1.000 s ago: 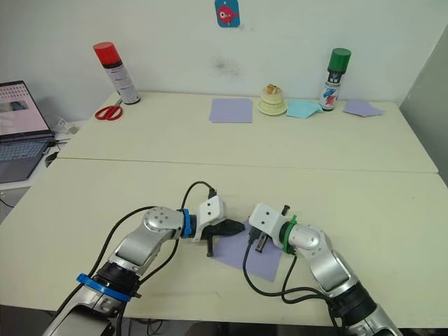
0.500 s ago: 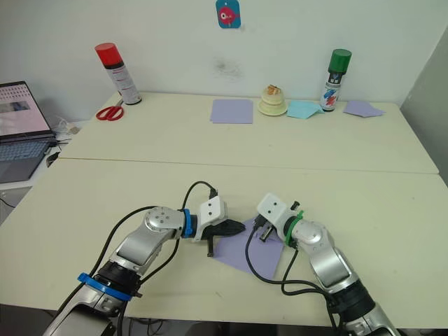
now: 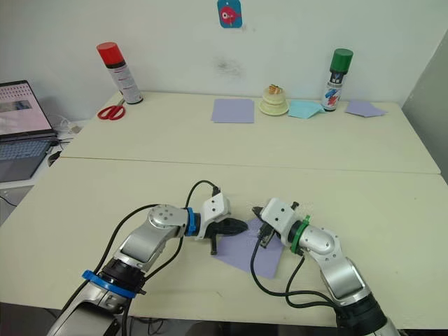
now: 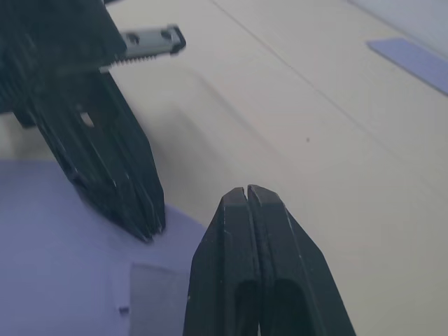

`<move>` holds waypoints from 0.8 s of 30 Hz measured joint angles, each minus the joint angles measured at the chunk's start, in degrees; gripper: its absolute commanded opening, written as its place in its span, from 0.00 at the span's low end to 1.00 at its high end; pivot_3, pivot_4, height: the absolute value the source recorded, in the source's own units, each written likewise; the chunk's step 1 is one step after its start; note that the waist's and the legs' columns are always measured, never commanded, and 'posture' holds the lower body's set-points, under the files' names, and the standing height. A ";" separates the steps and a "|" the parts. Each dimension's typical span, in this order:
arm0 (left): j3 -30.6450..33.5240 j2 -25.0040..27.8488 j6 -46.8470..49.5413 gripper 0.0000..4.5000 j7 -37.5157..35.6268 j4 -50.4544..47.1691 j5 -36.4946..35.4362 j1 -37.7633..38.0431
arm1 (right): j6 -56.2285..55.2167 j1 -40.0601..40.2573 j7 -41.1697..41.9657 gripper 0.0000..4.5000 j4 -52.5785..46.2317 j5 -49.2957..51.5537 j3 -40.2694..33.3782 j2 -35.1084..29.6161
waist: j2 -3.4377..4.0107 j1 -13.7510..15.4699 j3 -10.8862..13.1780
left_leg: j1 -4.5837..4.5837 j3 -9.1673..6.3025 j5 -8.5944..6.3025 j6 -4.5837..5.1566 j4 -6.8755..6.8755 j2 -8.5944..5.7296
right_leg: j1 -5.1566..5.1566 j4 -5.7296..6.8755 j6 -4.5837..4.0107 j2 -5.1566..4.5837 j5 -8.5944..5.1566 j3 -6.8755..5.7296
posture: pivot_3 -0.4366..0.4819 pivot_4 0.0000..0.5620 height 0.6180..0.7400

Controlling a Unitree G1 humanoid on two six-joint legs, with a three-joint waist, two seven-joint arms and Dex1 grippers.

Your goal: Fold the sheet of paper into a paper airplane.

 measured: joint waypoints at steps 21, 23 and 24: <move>-0.98 0.58 -4.27 0.01 -0.84 -1.15 2.47 -6.04 | 2.01 -2.19 0.33 0.00 3.39 -3.78 3.55 -0.12 | -0.08 -0.23 0.06 | -0.04 0.03 0.00 -0.01 -0.02 0.05 | -0.07 -0.02 0.00 0.03 0.00 0.03 | 0.48 0.27 1.00; -1.06 0.57 -5.47 0.01 -0.93 0.10 3.01 -6.03 | 2.17 -2.13 0.33 0.00 3.12 -3.87 3.84 -0.12 | -0.08 -0.27 0.06 | -0.07 0.03 0.00 -0.01 -0.03 0.06 | -0.10 -0.03 -0.01 0.04 -0.01 0.03 | 0.48 0.27 1.00; -1.07 0.59 -5.67 0.01 -0.98 0.92 3.38 -6.02 | 2.26 -2.09 0.33 0.00 2.99 -3.99 3.93 -0.12 | -0.08 -0.28 0.06 | -0.07 0.03 0.00 -0.01 -0.02 0.06 | -0.10 -0.03 -0.01 0.04 -0.01 0.02 | 0.48 0.27 1.00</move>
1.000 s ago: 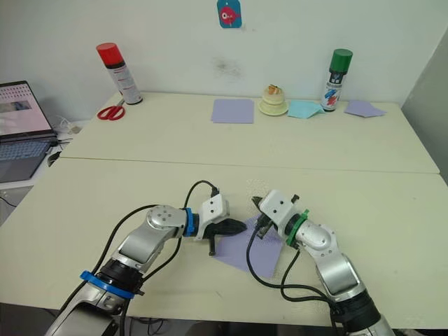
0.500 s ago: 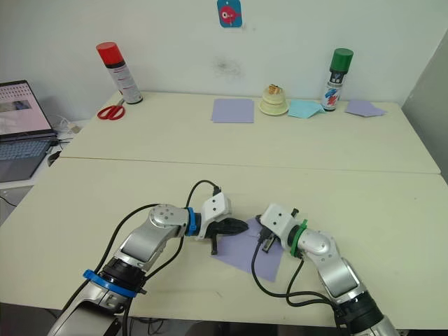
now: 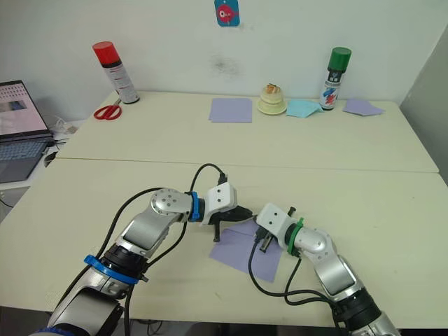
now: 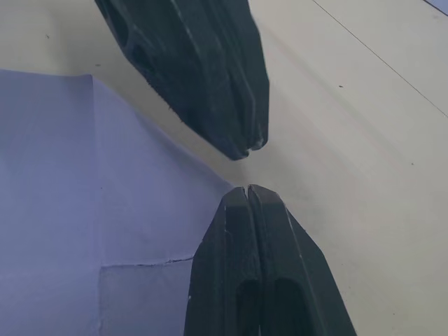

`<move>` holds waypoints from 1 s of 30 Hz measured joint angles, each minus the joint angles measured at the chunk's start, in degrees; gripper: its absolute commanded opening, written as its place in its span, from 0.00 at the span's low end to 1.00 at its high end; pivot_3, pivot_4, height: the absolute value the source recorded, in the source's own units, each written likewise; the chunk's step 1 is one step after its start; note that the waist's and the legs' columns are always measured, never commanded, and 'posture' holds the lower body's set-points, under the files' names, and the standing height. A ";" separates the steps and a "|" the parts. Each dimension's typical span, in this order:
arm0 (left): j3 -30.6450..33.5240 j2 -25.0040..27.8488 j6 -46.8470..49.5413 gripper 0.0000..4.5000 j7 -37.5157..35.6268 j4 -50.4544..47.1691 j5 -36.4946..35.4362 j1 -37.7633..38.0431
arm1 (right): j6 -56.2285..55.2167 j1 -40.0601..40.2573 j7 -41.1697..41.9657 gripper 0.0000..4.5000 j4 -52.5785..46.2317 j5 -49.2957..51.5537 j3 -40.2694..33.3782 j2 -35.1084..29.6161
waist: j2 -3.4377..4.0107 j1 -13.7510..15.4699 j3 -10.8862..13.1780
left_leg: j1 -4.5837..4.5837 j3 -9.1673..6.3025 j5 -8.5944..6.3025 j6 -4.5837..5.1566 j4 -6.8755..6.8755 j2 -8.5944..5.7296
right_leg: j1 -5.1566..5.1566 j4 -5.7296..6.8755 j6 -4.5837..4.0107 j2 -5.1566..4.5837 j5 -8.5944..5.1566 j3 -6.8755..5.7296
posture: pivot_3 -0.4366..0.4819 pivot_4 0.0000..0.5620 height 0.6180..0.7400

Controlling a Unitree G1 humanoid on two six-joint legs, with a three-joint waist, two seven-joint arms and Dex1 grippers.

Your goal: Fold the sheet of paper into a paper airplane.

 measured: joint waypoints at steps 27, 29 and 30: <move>1.74 2.99 0.49 0.01 -2.92 0.74 -2.02 5.99 | 2.09 0.11 0.09 0.00 -1.53 -0.32 1.62 -0.16 | 0.02 -0.23 -0.05 | 0.14 -0.01 -0.01 0.01 -0.01 0.10 | 0.08 0.04 0.00 0.08 0.00 0.00 | 0.48 0.27 1.00; 2.37 3.59 0.60 0.01 -2.87 -0.13 -2.22 6.97 | 2.09 0.10 0.09 0.00 -1.52 -0.32 1.82 -0.16 | 0.03 -0.31 -0.06 | 0.19 0.01 -0.01 0.01 -0.02 0.12 | 0.10 0.04 0.00 0.09 0.00 0.02 | 0.48 0.27 1.00; 2.57 3.65 0.60 0.01 -2.77 -0.27 -2.26 7.23 | 2.10 0.05 0.09 0.00 -1.49 -0.34 1.88 -0.16 | 0.02 -0.31 -0.07 | 0.20 0.00 -0.01 0.01 -0.02 0.12 | 0.11 0.05 0.00 0.09 0.00 0.01 | 0.48 0.27 1.00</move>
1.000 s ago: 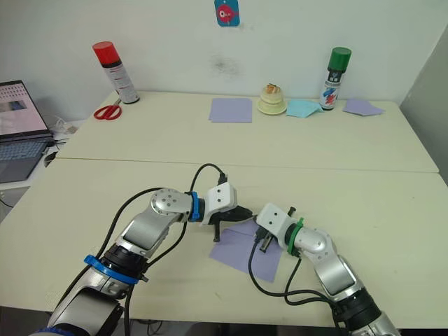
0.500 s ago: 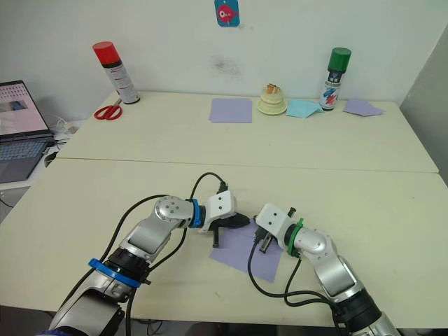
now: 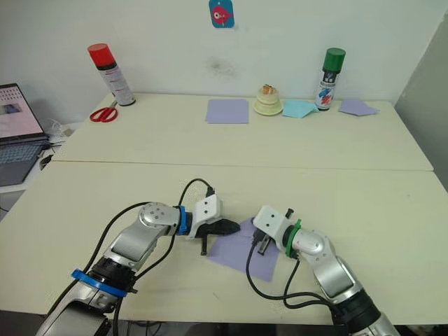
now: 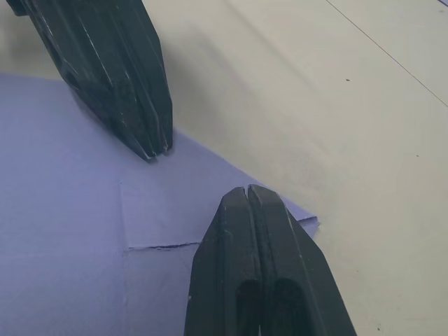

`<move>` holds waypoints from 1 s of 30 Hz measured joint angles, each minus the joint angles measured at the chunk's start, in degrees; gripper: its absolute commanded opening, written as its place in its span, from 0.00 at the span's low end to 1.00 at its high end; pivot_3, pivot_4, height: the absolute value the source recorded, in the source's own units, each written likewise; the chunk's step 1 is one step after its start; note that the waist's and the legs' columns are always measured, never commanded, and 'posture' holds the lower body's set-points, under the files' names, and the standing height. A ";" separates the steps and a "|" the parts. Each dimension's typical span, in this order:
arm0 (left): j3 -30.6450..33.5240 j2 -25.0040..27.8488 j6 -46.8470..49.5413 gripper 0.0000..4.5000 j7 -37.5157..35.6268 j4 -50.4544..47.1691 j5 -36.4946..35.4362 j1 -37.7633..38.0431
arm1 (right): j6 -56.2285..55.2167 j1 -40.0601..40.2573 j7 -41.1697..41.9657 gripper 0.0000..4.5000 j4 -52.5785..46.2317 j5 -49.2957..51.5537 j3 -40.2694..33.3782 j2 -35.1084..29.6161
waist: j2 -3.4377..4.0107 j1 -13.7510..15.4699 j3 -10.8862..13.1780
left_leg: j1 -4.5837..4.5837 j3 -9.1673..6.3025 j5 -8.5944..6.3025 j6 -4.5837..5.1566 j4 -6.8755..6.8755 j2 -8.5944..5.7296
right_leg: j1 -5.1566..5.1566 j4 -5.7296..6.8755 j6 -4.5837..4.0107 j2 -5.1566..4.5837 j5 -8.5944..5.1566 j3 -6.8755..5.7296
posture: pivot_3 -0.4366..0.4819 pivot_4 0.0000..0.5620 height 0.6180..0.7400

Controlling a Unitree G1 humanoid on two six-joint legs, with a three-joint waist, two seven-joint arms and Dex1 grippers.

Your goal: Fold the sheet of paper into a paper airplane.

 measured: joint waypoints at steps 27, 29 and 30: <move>0.45 -2.90 -5.94 0.01 4.73 2.63 0.62 -0.01 | 0.01 -0.63 0.10 0.00 0.11 -0.01 0.60 -0.13 | -0.07 -0.30 0.06 | -0.07 0.00 0.00 0.00 0.00 0.01 | -0.07 0.02 -0.01 0.00 0.00 0.02 | 0.48 0.27 1.00; 0.45 -2.90 -6.27 0.01 4.78 2.64 0.56 0.28 | 0.13 -0.56 0.10 0.00 0.00 -0.01 0.61 -0.14 | -0.07 -0.30 0.06 | -0.06 0.01 0.00 0.00 0.00 0.01 | -0.07 0.02 -0.01 0.00 0.00 0.02 | 0.48 0.27 1.00; 0.50 -2.90 -6.23 0.01 4.86 2.74 0.47 0.43 | 0.22 -0.57 0.10 0.00 -0.04 -0.01 0.62 -0.13 | -0.07 -0.30 0.05 | -0.06 0.01 0.00 0.00 0.00 0.01 | -0.07 0.02 -0.01 0.00 0.00 0.02 | 0.48 0.27 1.00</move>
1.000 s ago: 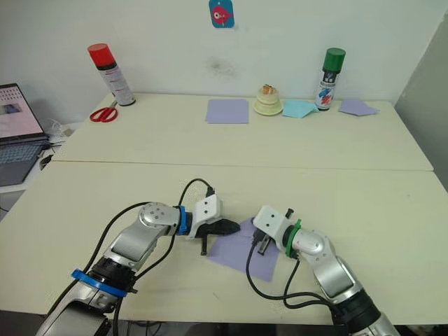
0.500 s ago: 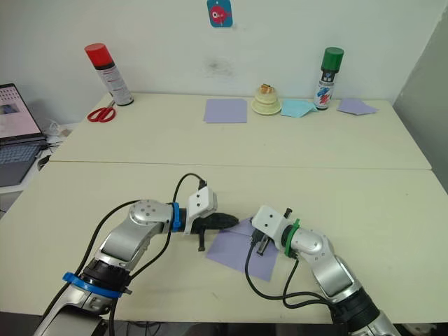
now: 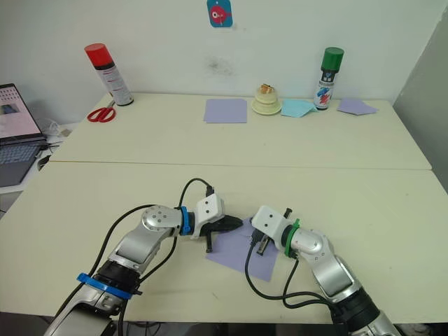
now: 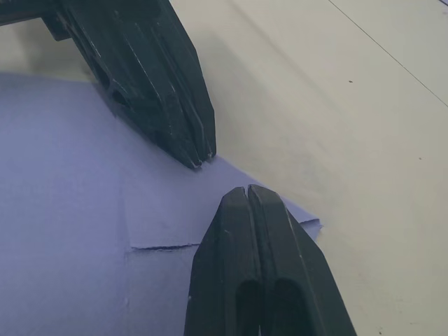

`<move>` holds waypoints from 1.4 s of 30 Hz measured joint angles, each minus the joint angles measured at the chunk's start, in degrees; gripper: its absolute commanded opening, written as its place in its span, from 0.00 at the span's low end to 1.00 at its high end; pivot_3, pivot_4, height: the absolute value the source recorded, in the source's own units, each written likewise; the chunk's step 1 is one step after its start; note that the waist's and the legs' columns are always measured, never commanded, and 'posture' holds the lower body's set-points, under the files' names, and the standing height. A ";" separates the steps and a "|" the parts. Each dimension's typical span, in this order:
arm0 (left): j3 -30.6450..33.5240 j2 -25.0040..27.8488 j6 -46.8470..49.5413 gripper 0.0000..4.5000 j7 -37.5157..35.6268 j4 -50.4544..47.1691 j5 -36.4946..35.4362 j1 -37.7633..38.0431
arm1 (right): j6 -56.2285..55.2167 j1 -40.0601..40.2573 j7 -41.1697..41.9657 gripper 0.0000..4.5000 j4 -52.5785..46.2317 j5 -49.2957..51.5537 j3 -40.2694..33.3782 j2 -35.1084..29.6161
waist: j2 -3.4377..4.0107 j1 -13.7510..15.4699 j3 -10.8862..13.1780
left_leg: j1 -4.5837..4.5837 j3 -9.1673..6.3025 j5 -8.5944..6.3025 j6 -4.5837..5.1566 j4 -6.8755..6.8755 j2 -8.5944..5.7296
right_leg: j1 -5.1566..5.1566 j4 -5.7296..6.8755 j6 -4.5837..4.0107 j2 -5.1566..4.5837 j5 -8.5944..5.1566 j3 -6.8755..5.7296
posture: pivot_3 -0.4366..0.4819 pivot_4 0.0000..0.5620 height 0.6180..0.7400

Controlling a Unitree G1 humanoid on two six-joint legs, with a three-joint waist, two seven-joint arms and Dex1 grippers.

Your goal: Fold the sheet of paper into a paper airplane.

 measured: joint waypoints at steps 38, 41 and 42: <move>8.65 11.49 8.03 0.01 -4.90 -9.18 -9.11 0.23 | 0.14 -0.76 0.52 0.00 0.19 0.03 0.66 0.15 | 0.00 -0.47 0.09 | 0.00 0.00 0.00 0.00 -0.05 0.04 | -0.04 0.01 -0.10 0.00 -0.05 -0.01 | 0.48 0.27 1.00; 7.06 9.70 6.76 0.01 -5.45 -9.17 -8.68 -1.37 | -0.36 -1.00 0.82 0.00 0.57 0.03 0.67 0.16 | 0.00 -0.54 0.09 | 0.00 0.02 0.00 0.00 -0.05 0.02 | -0.04 0.00 -0.10 0.00 -0.05 0.00 | 0.48 0.27 1.00; 6.29 8.92 6.33 0.01 -5.65 -8.99 -8.45 -1.43 | -0.47 -1.06 0.85 0.00 0.67 0.03 0.66 0.16 | 0.00 -0.54 0.09 | -0.02 0.02 0.00 0.00 -0.05 0.02 | -0.04 0.00 -0.10 0.00 -0.05 0.00 | 0.48 0.27 1.00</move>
